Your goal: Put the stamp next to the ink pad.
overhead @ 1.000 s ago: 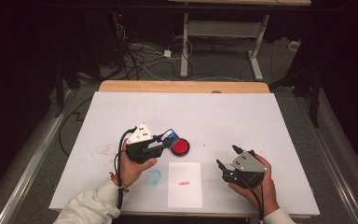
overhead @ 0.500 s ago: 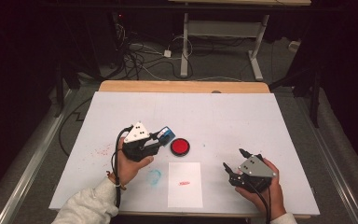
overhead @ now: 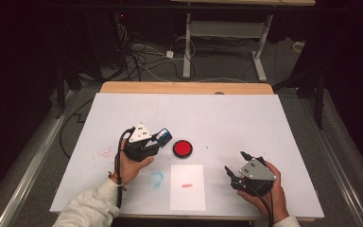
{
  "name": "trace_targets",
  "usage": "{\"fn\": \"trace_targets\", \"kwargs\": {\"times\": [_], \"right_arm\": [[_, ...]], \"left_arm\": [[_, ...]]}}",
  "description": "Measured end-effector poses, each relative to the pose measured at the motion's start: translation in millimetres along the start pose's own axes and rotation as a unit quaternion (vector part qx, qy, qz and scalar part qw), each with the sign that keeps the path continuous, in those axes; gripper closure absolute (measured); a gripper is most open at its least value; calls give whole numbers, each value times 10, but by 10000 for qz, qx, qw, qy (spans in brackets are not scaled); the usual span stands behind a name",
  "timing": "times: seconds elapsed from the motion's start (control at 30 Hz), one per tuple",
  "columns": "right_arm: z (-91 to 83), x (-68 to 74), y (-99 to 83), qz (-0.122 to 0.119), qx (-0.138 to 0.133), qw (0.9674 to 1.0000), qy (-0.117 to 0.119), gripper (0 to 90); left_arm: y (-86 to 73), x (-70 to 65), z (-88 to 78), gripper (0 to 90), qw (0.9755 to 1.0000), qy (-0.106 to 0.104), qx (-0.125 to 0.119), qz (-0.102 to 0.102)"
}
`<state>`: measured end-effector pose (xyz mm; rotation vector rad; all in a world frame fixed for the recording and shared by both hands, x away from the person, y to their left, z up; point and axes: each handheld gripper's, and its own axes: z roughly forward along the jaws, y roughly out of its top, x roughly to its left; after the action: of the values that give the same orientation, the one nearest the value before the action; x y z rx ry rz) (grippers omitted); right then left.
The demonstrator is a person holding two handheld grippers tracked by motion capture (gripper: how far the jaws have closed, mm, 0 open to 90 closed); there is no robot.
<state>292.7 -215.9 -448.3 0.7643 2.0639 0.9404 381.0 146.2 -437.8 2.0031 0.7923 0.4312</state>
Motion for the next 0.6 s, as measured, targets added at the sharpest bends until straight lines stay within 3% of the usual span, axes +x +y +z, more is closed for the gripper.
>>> {"fn": "trace_targets", "kwargs": {"times": [0.37,0.6], "right_arm": [[-1,46,-14,-102,41,9999,16,304],[15,58,-18,-177,75,9998,18,305]], "left_arm": [[-128,24,275,673,9983,259,454,-263],[-171,2,373,672,9972,277,611,-320]]}}
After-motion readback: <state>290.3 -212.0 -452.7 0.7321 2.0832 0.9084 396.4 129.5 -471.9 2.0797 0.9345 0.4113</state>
